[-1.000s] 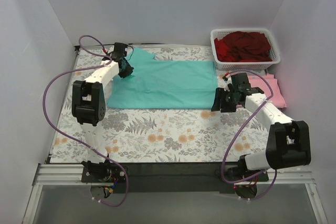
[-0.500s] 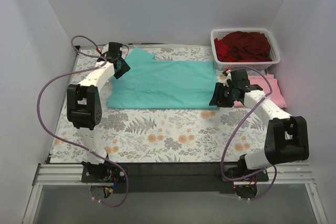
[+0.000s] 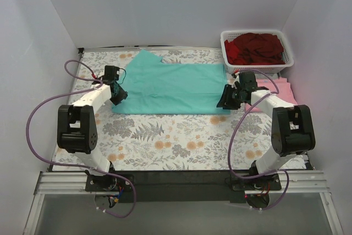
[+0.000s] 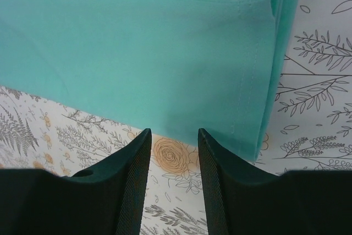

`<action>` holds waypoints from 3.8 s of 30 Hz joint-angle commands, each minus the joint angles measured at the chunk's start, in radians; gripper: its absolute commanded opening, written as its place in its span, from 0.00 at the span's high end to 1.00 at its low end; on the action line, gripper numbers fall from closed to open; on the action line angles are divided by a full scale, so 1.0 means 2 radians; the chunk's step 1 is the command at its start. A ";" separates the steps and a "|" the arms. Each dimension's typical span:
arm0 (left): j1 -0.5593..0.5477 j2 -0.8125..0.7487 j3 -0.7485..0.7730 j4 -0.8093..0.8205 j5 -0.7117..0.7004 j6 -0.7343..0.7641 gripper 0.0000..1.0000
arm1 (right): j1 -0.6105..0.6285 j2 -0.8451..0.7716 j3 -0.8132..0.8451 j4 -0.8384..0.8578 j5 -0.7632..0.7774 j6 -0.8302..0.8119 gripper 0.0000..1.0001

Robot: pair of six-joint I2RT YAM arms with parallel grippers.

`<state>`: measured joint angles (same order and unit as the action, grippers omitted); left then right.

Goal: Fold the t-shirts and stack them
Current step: Fold the tshirt

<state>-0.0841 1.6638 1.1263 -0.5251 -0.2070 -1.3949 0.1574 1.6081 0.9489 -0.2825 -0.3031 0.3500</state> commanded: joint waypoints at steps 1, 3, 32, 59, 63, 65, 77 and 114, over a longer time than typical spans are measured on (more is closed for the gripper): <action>0.011 0.007 -0.015 -0.002 0.003 0.004 0.73 | -0.008 0.010 -0.015 0.040 -0.011 0.011 0.54; 0.015 0.016 -0.022 -0.009 0.010 0.003 0.76 | -0.016 0.015 -0.029 0.047 -0.010 0.012 0.54; 0.014 -0.218 -0.151 -0.087 0.119 -0.031 0.72 | -0.047 -0.210 -0.143 -0.001 -0.089 0.000 0.51; 0.006 0.029 -0.035 0.022 0.064 -0.037 0.81 | -0.103 -0.062 -0.178 0.104 -0.053 0.015 0.54; 0.004 0.010 -0.028 0.022 0.064 -0.033 0.80 | -0.103 -0.064 -0.179 0.105 -0.068 0.014 0.54; 0.004 -0.007 -0.029 0.025 0.069 -0.033 0.77 | -0.103 -0.065 -0.178 0.104 -0.075 0.015 0.54; -0.028 -0.138 -0.081 0.031 0.099 -0.028 0.68 | -0.102 -0.095 -0.165 0.101 -0.094 0.016 0.55; -0.021 -0.185 -0.206 -0.171 0.035 -0.075 0.69 | 0.022 -0.210 -0.175 -0.185 0.127 0.006 0.42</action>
<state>-0.1421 1.3388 0.6949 -0.7868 -0.1001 -1.5383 0.2115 1.2247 0.5980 -0.5194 -0.0971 0.3565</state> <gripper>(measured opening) 0.308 0.578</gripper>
